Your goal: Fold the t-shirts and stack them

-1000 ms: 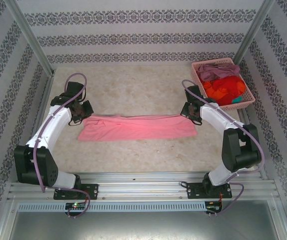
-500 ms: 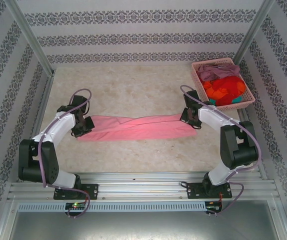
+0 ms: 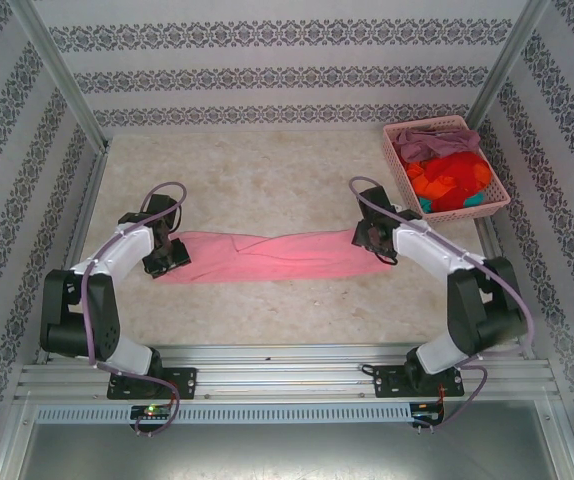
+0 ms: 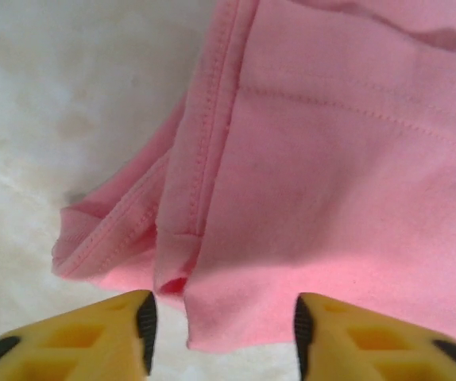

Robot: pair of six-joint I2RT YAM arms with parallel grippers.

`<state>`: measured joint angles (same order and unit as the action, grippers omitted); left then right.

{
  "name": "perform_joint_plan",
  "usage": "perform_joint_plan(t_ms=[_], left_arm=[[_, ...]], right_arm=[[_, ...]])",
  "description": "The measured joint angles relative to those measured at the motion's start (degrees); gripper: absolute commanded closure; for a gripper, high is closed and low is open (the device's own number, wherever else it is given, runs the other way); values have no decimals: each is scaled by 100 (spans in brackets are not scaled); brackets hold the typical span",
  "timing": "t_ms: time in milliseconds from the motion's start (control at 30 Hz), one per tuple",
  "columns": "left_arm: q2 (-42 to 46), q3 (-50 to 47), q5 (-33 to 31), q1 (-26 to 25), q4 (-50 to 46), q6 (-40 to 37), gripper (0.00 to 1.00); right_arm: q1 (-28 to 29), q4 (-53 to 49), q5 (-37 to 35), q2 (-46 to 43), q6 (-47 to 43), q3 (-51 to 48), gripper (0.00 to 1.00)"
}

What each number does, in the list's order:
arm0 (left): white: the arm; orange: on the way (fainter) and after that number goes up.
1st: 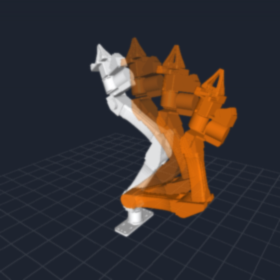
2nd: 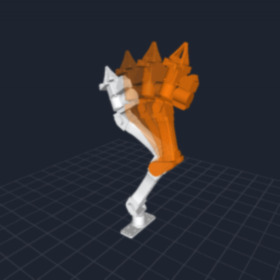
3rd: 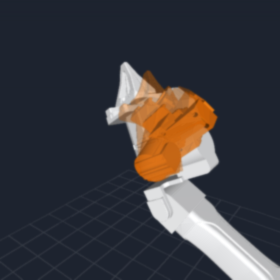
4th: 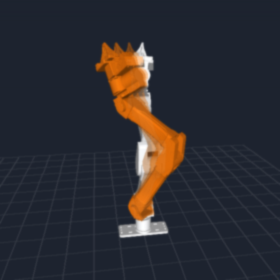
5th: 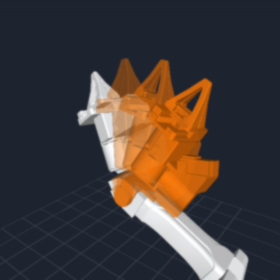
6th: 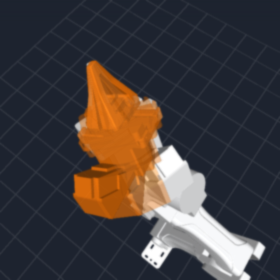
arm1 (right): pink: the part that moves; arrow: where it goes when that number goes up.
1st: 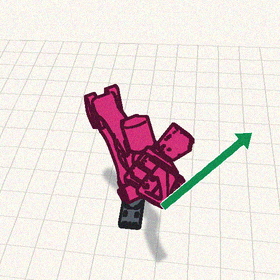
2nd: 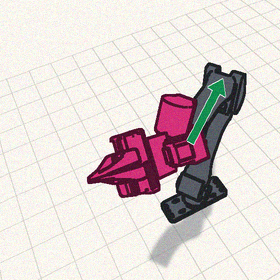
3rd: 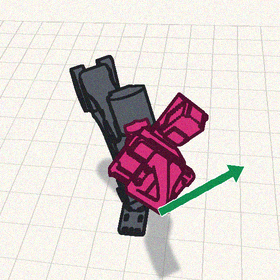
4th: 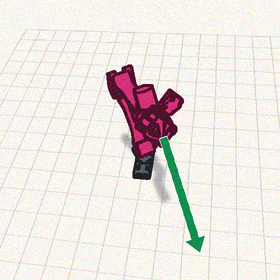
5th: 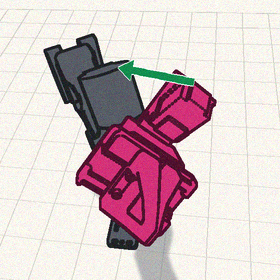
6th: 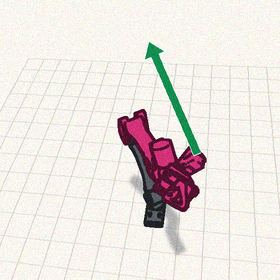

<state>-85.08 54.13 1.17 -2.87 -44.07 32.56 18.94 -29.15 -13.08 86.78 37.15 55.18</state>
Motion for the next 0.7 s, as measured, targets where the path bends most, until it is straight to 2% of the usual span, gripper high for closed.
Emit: perform_joint_plan(t_ms=[67,167,300,467,700], left_arm=[[203,4,13,-2,-2,7,20],[586,72,55,-15,28,50,20],[662,92,446,-44,409,201,32],[68,11,1001,-87,1036,446,50],[-490,-385,1021,-59,1355,503,55]], right_arm=[[219,122,-131,-199,-164,26,31],[466,306,-105,-164,-361,146,34],[728,643,334,289,-428,343,41],[1102,1014,992,1043,-254,389,50],[1268,1191,1370,1307,-17,118,55]])
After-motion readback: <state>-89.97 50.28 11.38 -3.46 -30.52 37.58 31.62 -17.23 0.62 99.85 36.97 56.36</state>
